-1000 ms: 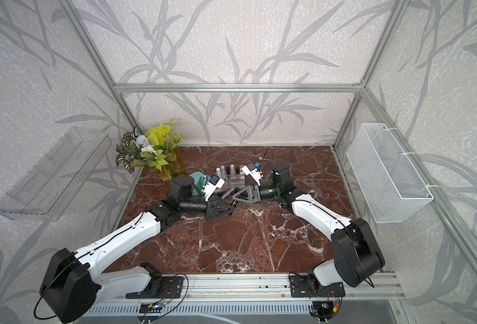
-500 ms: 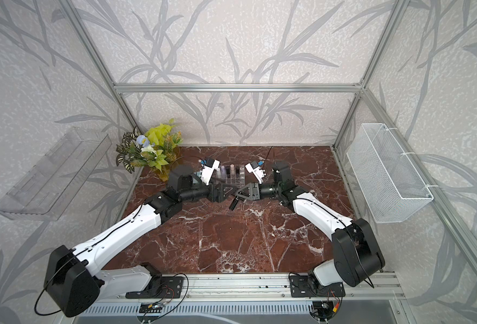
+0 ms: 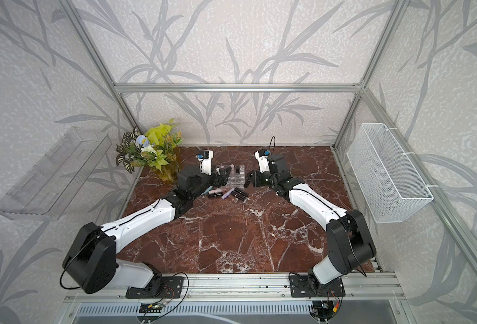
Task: Arrange the lipsticks in the organizer
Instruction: Pick up the lipstick at the center of the board, then place the lipstick in the storage box.
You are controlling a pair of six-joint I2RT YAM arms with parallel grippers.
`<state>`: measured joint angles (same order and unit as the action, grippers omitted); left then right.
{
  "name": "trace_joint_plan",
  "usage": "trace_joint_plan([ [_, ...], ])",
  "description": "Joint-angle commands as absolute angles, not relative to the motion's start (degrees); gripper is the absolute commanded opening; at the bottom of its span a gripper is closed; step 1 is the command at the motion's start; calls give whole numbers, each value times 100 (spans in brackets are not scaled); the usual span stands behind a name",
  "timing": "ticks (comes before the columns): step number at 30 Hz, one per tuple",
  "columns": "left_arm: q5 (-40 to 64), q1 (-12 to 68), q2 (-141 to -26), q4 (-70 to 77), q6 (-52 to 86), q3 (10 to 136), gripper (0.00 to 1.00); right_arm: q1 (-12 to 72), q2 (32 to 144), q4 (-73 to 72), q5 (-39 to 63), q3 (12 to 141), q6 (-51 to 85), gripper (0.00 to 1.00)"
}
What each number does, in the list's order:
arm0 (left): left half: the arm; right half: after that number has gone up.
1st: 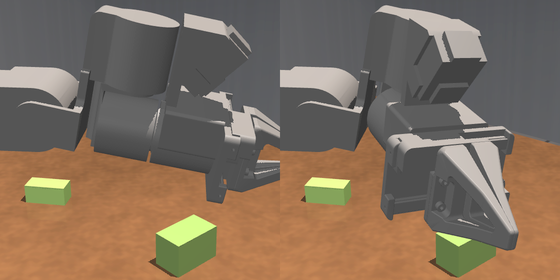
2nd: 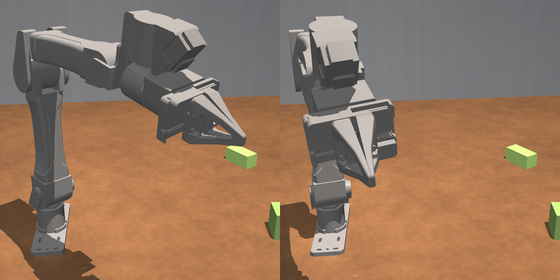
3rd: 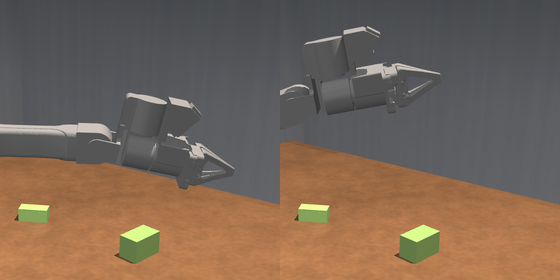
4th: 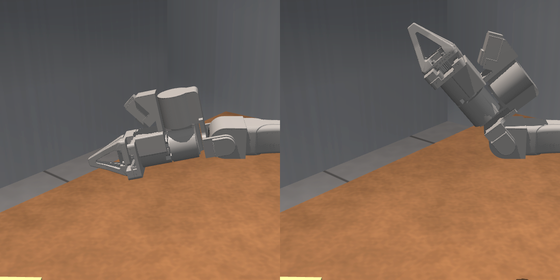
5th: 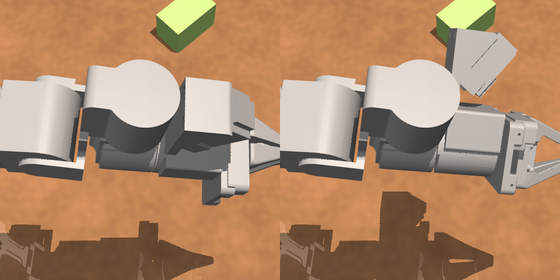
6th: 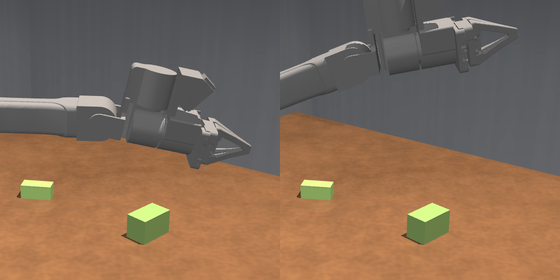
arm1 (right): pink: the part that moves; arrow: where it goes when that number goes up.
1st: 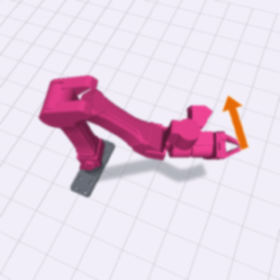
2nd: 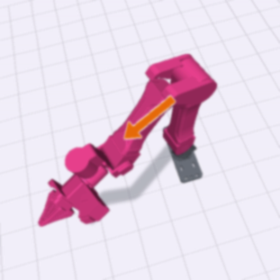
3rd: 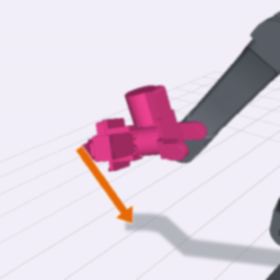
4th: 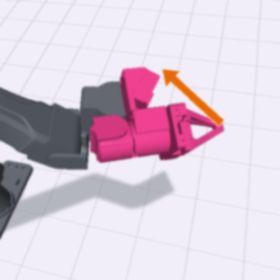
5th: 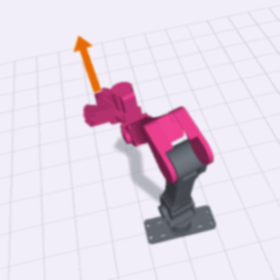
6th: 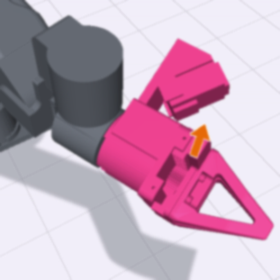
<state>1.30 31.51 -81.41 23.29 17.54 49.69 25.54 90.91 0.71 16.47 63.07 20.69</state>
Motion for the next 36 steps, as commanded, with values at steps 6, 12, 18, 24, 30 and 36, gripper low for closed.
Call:
trace_joint_plan([
  [6, -404, 3162, -7678, 3484, 1799, 3948, 82, 2587, 10178, -346, 558, 7382, 1755, 10],
  [12, -747, 3156, -7274, 3662, 1722, 3579, 81, 2632, 10615, -289, 404, 7872, 1635, 10],
  [18, -804, 3150, -7390, 3604, 1782, 3636, 81, 2670, 10950, -292, 360, 8209, 1586, 9],
  [24, -590, 3160, -7580, 3656, 1840, 3700, 80, 2699, 11226, -281, 418, 8459, 1534, 9],
  [30, -575, 3157, -7636, 3607, 1845, 3738, 80, 2699, 11467, -294, 466, 8606, 1512, 9],
  [36, -523, 3164, -7720, 3569, 1837, 3803, 80, 2715, 11627, -312, 466, 8706, 1462, 8],
])
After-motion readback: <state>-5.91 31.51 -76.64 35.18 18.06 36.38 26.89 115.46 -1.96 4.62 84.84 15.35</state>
